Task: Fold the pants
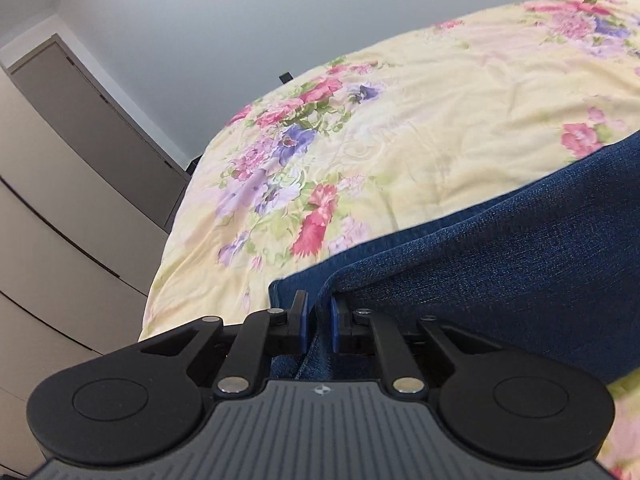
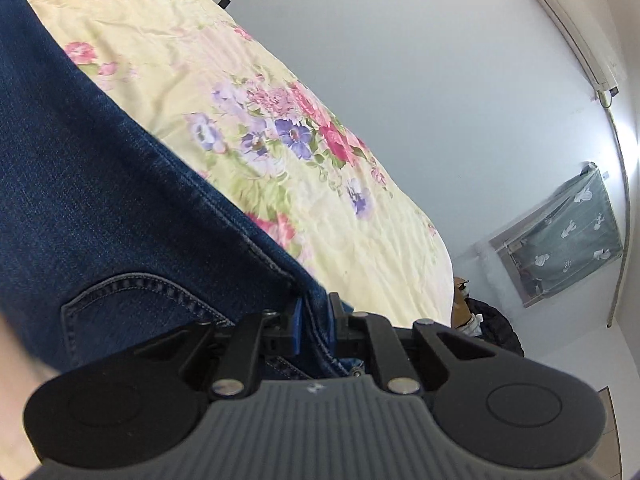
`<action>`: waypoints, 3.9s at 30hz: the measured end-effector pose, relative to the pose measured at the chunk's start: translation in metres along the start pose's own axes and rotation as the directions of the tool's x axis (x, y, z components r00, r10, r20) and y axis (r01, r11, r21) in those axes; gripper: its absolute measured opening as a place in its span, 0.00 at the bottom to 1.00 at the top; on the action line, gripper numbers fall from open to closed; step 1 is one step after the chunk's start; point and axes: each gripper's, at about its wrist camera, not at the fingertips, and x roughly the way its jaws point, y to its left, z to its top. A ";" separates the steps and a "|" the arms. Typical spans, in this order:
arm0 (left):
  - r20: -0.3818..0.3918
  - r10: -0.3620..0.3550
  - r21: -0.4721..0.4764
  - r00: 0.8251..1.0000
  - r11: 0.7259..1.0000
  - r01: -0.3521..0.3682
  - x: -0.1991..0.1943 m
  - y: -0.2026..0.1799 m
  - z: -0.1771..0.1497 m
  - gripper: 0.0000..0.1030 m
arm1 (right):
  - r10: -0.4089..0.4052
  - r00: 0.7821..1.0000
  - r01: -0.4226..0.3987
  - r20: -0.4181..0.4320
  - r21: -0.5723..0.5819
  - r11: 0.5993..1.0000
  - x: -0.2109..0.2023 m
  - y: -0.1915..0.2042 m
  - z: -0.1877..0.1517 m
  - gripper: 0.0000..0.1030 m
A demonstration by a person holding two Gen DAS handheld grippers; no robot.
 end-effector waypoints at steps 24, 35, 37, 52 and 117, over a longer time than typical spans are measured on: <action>0.014 -0.263 -0.429 0.965 0.870 0.244 0.125 0.117 -0.033 0.64 | 0.040 0.976 -0.061 -0.213 -0.094 0.994 0.184 0.070 0.030 0.07; 0.066 -0.320 -0.667 0.945 0.690 0.280 0.147 0.130 -0.076 0.10 | -0.001 0.964 -0.034 -0.264 -0.127 0.991 0.185 0.079 0.037 0.08; 0.056 -0.291 -0.640 0.955 0.724 0.258 0.141 0.128 -0.071 0.03 | -0.008 0.963 -0.029 -0.271 -0.133 0.991 0.185 0.080 0.037 0.08; 0.068 -0.024 -0.631 0.997 0.773 0.062 0.124 0.150 -0.054 0.00 | -0.084 0.968 0.088 -0.238 0.007 0.996 0.162 0.048 0.058 0.05; 0.122 -0.212 -0.595 0.970 0.766 0.242 0.085 0.080 -0.052 0.54 | 0.028 0.991 0.045 -0.133 0.510 0.859 0.092 -0.060 0.019 0.67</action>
